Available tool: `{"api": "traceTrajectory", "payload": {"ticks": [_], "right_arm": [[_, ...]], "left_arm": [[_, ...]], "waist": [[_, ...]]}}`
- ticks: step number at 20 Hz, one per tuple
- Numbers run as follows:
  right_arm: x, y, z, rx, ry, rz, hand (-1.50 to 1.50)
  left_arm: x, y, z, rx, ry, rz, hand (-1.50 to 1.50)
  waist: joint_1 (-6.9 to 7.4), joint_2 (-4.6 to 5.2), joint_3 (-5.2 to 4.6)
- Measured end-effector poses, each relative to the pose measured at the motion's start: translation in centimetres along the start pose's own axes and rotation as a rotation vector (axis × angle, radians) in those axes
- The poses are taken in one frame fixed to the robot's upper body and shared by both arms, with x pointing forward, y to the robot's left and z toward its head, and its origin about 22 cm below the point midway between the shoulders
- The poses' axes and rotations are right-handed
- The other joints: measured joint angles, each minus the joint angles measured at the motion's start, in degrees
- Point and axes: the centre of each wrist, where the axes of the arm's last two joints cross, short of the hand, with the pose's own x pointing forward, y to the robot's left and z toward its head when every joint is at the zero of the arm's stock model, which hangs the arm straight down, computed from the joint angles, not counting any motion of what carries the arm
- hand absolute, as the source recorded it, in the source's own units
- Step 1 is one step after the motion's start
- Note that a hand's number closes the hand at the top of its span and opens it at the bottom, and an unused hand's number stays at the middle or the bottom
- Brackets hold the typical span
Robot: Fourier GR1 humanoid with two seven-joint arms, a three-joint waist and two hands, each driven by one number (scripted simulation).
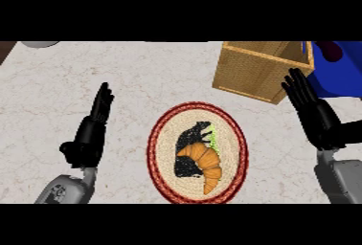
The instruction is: Pick the croissant from the placemat and place it in the basket
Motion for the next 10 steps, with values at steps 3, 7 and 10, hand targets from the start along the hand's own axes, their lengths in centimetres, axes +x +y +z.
{"api": "traceTrajectory", "payload": {"ticks": [3, 7, 10], "right_arm": [[0.8, 1.4, -1.3, 0.126, -0.024, 0.008, 1.5], [3.5, 5.4, -3.9, 0.454, -0.135, 0.034, 1.5], [3.4, 10.7, -3.2, 0.716, -0.237, -0.033, -1.5]], "left_arm": [[0.3, 0.7, -0.7, -0.052, -0.02, -0.018, 0.0], [1.2, 1.6, -1.4, -0.172, -0.052, -0.079, 0.0], [1.4, 2.1, -1.6, -0.228, -0.043, -0.087, 0.0]], "waist": [[0.96, 0.24, 0.82], [3.47, 0.46, 1.35], [3.74, 0.47, 1.5]]}}
